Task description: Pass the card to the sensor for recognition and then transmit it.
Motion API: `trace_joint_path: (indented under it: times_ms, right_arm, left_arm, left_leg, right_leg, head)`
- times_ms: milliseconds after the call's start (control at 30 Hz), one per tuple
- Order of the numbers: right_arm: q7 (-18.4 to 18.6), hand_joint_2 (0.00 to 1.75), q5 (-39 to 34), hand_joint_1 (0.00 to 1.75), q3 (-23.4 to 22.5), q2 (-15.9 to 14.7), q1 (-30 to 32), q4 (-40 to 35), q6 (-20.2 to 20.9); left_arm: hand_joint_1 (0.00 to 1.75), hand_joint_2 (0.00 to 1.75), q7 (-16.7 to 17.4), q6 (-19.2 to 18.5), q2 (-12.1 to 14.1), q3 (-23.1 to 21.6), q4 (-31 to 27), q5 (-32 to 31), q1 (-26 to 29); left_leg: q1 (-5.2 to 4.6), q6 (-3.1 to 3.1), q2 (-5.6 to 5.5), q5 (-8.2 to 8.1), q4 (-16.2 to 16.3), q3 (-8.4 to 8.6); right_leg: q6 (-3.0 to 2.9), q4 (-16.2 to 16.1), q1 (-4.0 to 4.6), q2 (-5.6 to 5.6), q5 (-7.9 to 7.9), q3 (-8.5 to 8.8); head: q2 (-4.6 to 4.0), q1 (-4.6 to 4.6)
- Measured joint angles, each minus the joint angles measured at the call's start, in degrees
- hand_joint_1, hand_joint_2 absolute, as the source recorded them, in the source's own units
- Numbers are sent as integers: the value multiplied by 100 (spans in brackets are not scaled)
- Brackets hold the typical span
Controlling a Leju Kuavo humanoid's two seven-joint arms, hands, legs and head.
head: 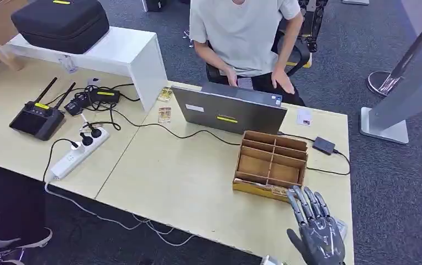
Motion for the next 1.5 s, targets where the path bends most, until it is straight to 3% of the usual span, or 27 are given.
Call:
trace_joint_path:
  times_ms: [300,633,1500]
  right_arm:
    - [310,175,188,0,181,364,-407,788,-131]
    - [365,175,181,0,214,689,-585,1184,-133]
    - [402,175,-7,0,229,1029,-930,1588,-142]
  left_arm:
    - [0,175,0,0,-11,0,0,-20,-7]
    - [0,175,4,0,-28,0,0,-22,-8]
    - [0,175,7,0,-31,2,0,-61,-9]
  left_leg:
    - [0,0,-1,0,0,0]
    - [0,0,0,0,0,0]
    - [0,-5,-1,4,0,0]
  right_leg:
    - [0,0,0,-2,0,0]
    - [0,0,0,-1,0,0]
    - [0,1,0,-2,0,-1]
  head:
    - [0,0]
    - [0,0]
    - [0,0]
